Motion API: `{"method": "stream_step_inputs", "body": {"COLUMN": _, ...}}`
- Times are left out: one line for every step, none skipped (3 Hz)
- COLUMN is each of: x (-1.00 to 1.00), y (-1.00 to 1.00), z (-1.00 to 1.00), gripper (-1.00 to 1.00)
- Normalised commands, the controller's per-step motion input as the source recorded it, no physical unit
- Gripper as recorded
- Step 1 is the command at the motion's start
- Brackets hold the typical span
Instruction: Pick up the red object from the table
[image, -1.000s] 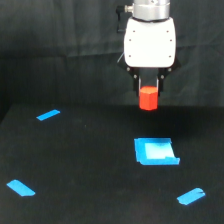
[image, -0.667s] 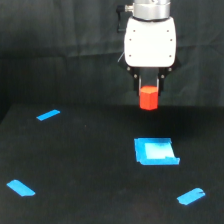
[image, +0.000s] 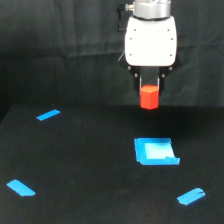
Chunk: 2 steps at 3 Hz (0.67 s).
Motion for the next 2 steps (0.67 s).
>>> {"method": "stream_step_inputs", "body": {"x": 0.02, "y": -0.02, "z": 0.09, "gripper": -0.97}}
{"method": "stream_step_inputs", "body": {"x": 0.02, "y": -0.02, "z": 0.08, "gripper": -0.97}}
